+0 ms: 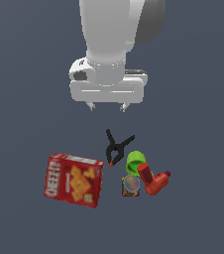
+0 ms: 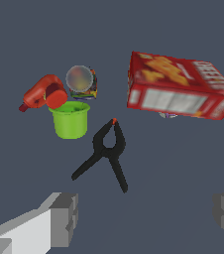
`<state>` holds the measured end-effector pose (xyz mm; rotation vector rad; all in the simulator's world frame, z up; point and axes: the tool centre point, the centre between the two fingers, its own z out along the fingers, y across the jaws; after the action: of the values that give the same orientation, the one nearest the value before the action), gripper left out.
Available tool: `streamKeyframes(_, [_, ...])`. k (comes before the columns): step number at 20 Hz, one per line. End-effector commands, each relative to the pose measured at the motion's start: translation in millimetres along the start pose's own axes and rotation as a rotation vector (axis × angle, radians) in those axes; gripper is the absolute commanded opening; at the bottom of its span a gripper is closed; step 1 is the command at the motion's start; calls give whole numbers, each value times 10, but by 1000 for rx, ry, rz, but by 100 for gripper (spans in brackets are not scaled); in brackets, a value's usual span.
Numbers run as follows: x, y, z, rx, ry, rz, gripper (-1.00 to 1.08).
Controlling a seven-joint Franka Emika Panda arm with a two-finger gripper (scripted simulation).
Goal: Pick up a designated object from a clutter of objects.
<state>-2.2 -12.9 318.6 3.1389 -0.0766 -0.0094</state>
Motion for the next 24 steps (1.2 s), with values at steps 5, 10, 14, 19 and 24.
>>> streamKeyframes(5, [20, -18, 10, -4, -3, 4, 108])
streamKeyframes(10, [98, -91, 52, -18, -13, 21, 108])
streamKeyframes(14, [202, -193, 115, -37, -25, 45, 108])
streamKeyframes(19, [375, -381, 236, -70, -44, 88, 108])
streamKeyframes(24, [573, -626, 408, -107, -61, 143, 108])
